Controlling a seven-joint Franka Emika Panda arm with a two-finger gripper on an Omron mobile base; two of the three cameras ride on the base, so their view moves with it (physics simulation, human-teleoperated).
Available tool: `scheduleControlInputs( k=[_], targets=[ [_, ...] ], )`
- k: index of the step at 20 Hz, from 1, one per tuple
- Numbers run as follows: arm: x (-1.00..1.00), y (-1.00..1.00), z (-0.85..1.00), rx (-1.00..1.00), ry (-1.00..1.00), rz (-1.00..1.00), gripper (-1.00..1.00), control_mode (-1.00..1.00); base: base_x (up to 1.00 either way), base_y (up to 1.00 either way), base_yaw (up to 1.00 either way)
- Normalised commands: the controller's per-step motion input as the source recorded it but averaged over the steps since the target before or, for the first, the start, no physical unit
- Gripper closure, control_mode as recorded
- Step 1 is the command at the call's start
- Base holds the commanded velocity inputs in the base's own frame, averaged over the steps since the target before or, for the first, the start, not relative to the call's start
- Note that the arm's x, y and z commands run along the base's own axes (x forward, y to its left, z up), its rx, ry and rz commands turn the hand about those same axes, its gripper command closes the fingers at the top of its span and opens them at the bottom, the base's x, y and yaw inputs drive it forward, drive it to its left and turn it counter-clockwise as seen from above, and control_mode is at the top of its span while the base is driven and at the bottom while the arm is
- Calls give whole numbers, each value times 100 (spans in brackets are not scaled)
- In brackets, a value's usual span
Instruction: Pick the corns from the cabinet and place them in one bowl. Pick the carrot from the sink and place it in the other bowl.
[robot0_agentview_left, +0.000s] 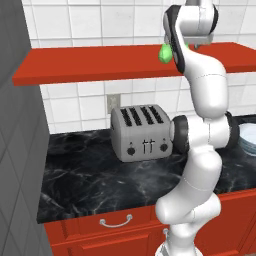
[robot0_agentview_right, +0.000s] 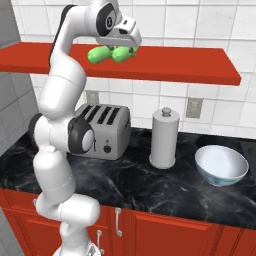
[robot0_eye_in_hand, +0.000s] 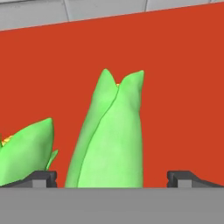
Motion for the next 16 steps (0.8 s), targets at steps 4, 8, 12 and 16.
scheduleControlInputs(
  k=[4,8,12,16],
  targets=[
    [0,0,-11,0,-1,0,-100,-100,0,0,0],
    [0,0,-28,0,0,0,-100,-100,0,0,0],
    [0,0,-1,0,0,0,-100,-100,0,0,0],
    [0,0,0,0,0,0,100,-100,0,0,0]
  ],
)
